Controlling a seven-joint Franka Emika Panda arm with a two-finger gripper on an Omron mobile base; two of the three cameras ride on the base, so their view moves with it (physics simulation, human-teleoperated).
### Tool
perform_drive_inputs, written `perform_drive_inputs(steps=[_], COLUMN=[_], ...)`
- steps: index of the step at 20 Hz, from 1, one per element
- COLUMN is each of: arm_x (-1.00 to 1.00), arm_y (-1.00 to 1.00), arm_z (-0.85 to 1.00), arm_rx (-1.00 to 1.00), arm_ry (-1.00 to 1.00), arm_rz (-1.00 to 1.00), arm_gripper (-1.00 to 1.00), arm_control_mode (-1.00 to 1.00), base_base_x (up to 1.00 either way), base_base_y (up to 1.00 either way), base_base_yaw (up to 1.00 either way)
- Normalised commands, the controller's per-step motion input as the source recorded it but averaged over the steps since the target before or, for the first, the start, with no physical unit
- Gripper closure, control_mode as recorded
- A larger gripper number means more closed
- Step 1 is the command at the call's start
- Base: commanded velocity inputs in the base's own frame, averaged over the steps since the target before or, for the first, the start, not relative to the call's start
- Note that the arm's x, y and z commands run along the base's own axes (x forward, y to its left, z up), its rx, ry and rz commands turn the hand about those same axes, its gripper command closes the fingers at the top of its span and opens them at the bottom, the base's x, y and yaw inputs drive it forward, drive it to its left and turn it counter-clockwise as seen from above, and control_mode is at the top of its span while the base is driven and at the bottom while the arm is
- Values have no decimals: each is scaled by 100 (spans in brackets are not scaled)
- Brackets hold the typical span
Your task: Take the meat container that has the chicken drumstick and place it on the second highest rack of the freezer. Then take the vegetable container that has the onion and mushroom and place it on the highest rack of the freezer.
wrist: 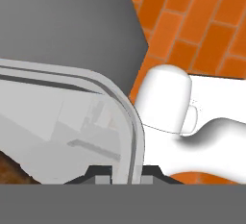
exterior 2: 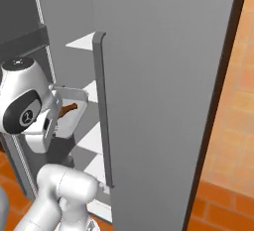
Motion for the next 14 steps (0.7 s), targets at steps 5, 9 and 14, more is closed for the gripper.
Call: perform_drive_inputs(steps=[5, 9, 14], arm_x=[0, 0, 0], arm_y=[0, 0, 0], arm_z=[0, 0, 0], arm_rx=[0, 0, 0], arm_ry=[0, 0, 0], arm_rz=[0, 0, 0], arm_gripper=[100, 100, 100], arm_control_mode=[100, 100, 100], base_base_x=[49, 39, 23], base_base_y=[12, 27, 26], base_base_yaw=[6, 0, 0])
